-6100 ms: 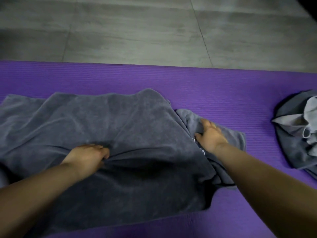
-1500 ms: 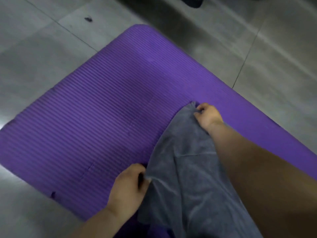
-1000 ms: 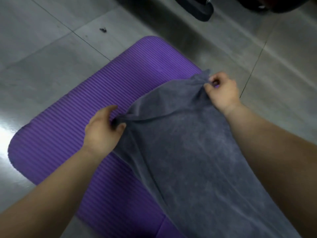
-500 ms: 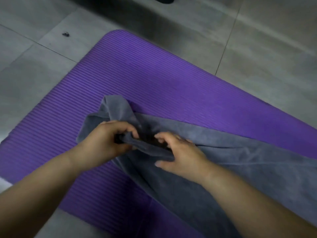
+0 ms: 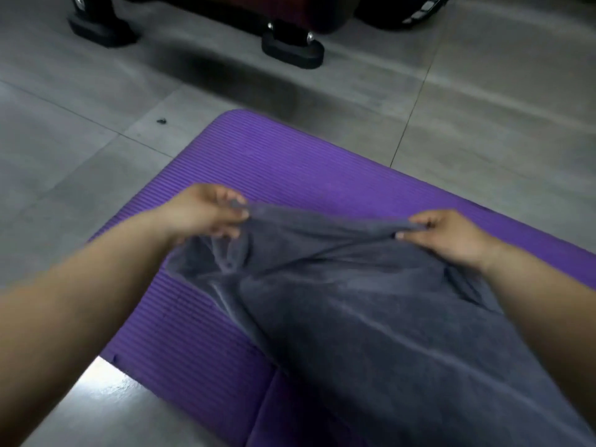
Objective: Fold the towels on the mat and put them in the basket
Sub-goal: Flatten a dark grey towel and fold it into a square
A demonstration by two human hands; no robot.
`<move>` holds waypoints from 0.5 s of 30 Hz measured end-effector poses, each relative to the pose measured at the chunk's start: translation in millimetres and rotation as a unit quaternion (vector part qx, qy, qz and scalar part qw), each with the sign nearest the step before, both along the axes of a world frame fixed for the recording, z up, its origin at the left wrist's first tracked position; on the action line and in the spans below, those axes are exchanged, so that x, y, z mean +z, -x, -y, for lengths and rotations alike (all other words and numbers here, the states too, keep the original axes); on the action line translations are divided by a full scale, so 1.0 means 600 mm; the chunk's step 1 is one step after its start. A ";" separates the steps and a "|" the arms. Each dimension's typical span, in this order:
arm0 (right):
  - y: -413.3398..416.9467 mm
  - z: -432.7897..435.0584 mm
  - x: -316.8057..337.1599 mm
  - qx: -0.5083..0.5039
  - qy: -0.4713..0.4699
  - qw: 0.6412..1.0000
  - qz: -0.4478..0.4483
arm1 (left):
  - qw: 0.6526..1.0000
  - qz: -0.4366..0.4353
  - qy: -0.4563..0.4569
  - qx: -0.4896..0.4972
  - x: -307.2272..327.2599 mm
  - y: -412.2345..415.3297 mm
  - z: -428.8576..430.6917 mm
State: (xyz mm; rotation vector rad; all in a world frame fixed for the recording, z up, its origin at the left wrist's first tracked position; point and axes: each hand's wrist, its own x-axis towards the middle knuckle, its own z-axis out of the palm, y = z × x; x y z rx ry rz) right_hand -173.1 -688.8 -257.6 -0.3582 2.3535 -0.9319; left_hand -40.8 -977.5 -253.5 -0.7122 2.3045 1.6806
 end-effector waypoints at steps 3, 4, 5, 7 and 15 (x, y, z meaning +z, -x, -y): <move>0.049 0.007 0.082 -0.024 0.025 0.992 -0.118 | 0.992 -0.089 -0.056 0.075 0.060 0.105 0.005; 0.060 0.012 0.112 -0.042 0.038 0.987 -0.150 | 0.986 -0.123 -0.069 0.088 0.089 0.136 0.004; 0.070 0.015 0.139 -0.065 0.057 0.979 -0.183 | 0.981 -0.153 -0.078 0.095 0.120 0.162 0.002; 0.077 0.023 0.188 -0.112 0.107 0.956 -0.250 | 0.970 -0.200 -0.073 0.113 0.176 0.197 -0.003; -0.063 0.069 0.165 0.083 0.194 0.953 -0.218 | 0.971 -0.223 0.036 0.073 0.135 0.008 0.058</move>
